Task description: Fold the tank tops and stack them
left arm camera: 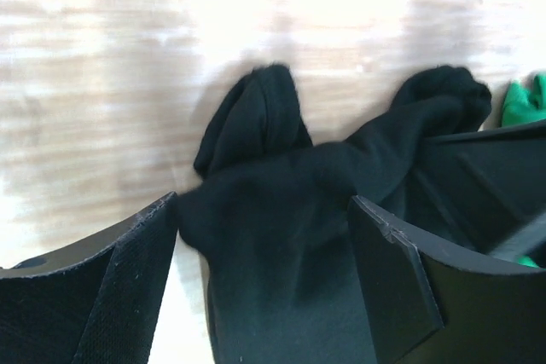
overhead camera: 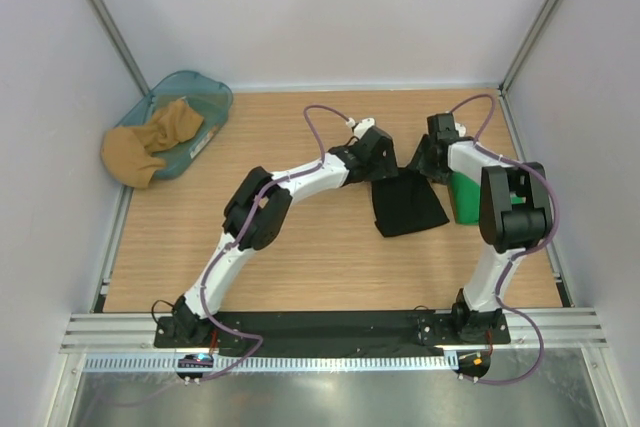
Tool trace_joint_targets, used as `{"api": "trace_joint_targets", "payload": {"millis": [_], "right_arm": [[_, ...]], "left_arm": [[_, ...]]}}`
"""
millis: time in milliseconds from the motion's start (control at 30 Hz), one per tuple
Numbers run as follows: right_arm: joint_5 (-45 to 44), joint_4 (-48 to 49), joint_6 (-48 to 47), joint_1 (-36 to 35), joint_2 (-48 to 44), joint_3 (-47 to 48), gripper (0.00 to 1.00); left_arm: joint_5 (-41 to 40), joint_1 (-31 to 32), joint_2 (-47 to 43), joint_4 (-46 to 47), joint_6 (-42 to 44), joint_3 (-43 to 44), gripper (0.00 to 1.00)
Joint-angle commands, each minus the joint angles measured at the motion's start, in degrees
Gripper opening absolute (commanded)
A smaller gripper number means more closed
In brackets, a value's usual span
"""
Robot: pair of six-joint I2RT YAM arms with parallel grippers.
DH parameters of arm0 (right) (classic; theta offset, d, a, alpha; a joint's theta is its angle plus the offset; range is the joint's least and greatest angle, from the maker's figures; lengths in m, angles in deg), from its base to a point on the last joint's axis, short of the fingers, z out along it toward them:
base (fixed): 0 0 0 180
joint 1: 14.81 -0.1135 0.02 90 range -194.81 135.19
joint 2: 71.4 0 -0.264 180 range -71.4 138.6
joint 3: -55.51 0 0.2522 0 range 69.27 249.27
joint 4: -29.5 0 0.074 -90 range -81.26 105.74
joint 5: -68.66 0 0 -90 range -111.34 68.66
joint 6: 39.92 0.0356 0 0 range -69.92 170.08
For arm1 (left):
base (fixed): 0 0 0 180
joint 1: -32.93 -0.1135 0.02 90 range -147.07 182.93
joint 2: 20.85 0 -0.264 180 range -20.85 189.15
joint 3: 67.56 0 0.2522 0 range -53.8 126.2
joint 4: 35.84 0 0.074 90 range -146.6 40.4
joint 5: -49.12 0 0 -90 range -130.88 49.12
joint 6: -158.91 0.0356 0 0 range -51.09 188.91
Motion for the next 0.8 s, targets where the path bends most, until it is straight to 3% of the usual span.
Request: {"api": "trace_joint_targets", "payload": {"millis": [0,167,267,367,467,500,533,567,600,633,767], "right_arm": [[2.2,2.0,-1.1,0.3,2.5,4.0,0.66],[4.8,2.2,-1.7,0.3,5.1,5.7,0.61],[5.4,2.8,-2.1,0.3,5.8,5.7,0.54],[6.9,3.6,-2.1,0.2,7.0,6.0,0.44],[8.3,4.7,-1.8,0.3,7.2,5.8,0.27],[8.4,5.4,-1.7,0.3,7.2,5.7,0.19],[8.3,5.6,-1.8,0.3,7.1,5.7,0.16],[8.4,5.8,-1.7,0.2,6.3,5.7,0.11],[8.3,6.1,-1.9,0.3,5.7,5.7,0.03],[8.4,6.1,-1.8,0.3,5.1,5.7,0.01],[8.3,7.8,-1.6,0.3,-0.4,3.1,0.01]], "left_arm": [[0.9,-1.4,2.8,-1.4,-0.3,3.2,0.80],[2.5,-1.8,5.7,-1.6,-1.2,6.2,0.77],[3.0,-1.8,7.5,-1.7,-1.4,7.5,0.70],[2.9,-1.9,9.3,-2.4,-1.7,8.8,0.59],[2.3,-1.9,10.4,-2.6,-1.7,9.5,0.40],[2.0,-2.0,10.4,-2.4,-1.3,9.5,0.25],[1.7,-2.0,10.4,-2.0,-1.0,9.6,0.20],[1.9,-2.1,10.4,-1.3,-0.6,9.6,0.04],[2.4,-2.2,10.4,-0.5,-0.3,9.5,0.00],[2.7,-2.3,9.8,0.9,0.3,9.3,0.00],[4.1,-2.1,5.7,6.6,0.6,5.0,0.00]]}}
